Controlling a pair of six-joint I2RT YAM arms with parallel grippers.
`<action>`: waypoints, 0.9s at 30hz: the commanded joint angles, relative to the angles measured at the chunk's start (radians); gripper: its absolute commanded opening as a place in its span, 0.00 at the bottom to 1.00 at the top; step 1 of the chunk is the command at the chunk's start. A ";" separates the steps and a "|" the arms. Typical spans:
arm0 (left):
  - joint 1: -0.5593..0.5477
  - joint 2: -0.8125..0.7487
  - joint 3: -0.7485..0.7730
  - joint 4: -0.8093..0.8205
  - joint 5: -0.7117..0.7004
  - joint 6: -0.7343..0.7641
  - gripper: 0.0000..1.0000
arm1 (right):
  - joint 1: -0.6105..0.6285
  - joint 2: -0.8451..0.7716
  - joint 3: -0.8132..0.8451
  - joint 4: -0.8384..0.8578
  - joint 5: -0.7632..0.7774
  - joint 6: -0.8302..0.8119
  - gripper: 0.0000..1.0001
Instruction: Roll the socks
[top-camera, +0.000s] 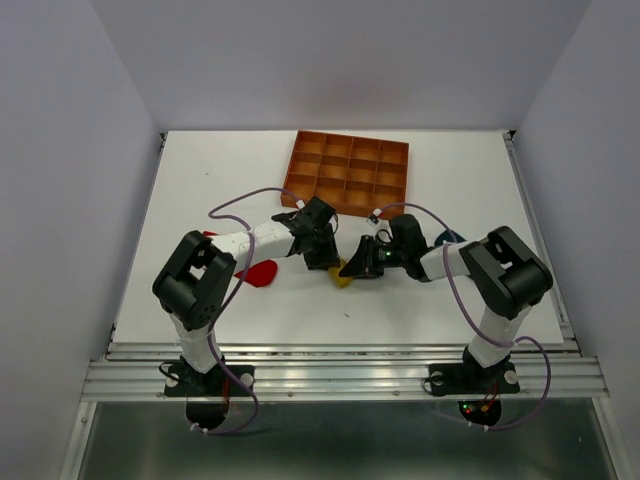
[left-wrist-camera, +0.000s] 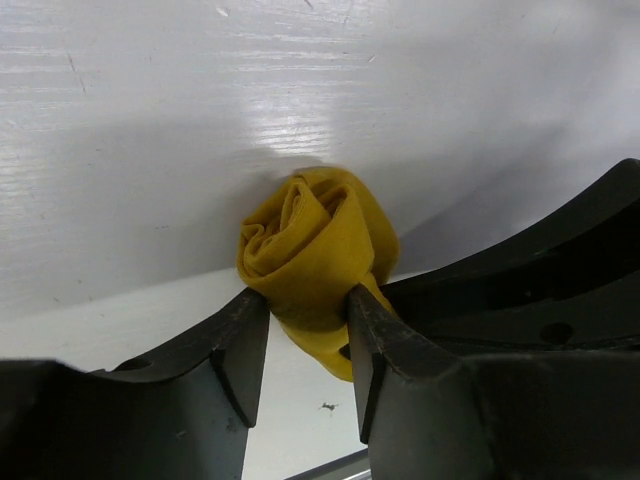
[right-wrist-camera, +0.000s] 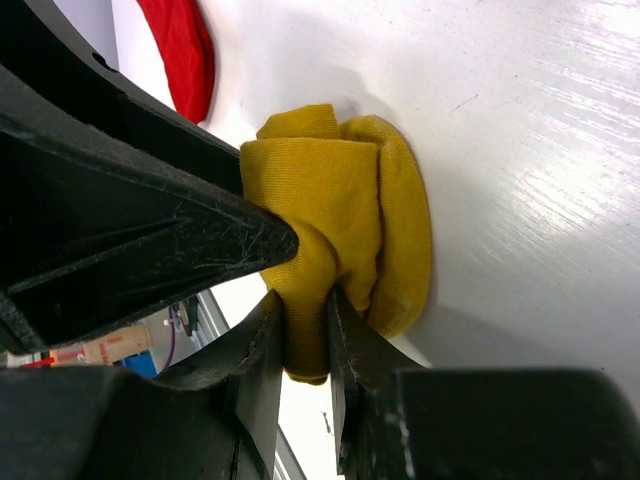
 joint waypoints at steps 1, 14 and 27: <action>0.022 0.034 0.008 -0.016 -0.041 0.019 0.39 | -0.009 0.051 -0.004 -0.127 0.046 -0.064 0.19; 0.034 0.097 0.051 -0.048 -0.067 0.005 0.03 | -0.028 0.073 0.077 -0.253 0.041 -0.200 0.46; -0.005 0.126 0.134 -0.162 -0.191 -0.045 0.01 | 0.095 -0.312 0.123 -0.478 0.436 -0.455 0.71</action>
